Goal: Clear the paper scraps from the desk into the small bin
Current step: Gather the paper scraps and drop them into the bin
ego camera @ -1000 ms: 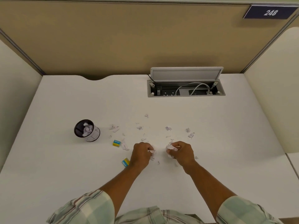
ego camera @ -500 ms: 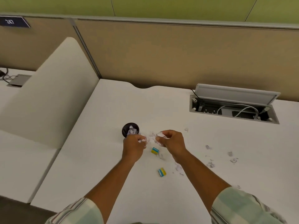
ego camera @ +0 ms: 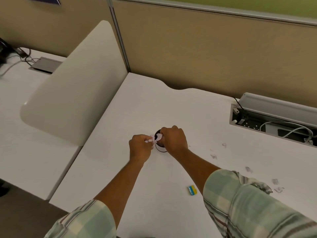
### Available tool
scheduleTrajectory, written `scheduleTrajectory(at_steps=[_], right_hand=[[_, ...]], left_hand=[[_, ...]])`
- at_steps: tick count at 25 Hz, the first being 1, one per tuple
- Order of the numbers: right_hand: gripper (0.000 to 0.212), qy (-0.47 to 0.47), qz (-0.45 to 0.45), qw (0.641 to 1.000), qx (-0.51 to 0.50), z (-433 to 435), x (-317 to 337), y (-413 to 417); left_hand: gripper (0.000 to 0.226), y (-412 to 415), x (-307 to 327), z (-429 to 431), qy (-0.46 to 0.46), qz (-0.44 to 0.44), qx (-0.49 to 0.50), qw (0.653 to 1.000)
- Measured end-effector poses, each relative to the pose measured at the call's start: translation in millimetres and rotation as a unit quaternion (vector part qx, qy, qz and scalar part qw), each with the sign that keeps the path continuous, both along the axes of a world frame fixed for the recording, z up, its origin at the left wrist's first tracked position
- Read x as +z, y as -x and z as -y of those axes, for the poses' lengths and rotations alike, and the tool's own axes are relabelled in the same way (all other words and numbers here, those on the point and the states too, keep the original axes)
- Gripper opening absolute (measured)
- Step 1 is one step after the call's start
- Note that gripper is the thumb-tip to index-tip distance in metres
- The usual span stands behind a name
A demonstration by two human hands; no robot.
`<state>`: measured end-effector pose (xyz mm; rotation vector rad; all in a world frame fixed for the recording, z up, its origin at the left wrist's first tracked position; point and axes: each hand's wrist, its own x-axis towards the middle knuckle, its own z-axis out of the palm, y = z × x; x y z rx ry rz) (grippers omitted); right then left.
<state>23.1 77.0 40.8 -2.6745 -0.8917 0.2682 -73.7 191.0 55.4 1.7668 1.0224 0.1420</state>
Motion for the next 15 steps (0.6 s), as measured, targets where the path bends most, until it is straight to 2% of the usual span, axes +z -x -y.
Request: scheduleTrajectory(at_steps=[3,6,8,11,15], right_hand=[[0.012,0.031,0.044,0.998,0.031,2,-6,0],[0.028,0.008,0.030,0.999,0.022,14,-9,2],[0.034,-0.023,0.009,1.000,0.006,23,-9,2],[0.029,-0.080,-0.012,0.995,-0.051,41,-10,1],[0.023,-0.138,-0.038,0.981,-0.132,76,-16,6]], left_hand=[[0.011,-3,-3,-4,-0.002,0.004,-0.012,1.000],[0.011,-12,-2,0,-0.036,0.010,-0.052,0.998],[0.015,-18,-1,6,-0.097,0.000,-0.097,0.991],[0.012,-33,4,17,-0.160,-0.012,-0.164,0.973],[0.020,-47,4,32,-0.222,-0.110,-0.290,0.925]])
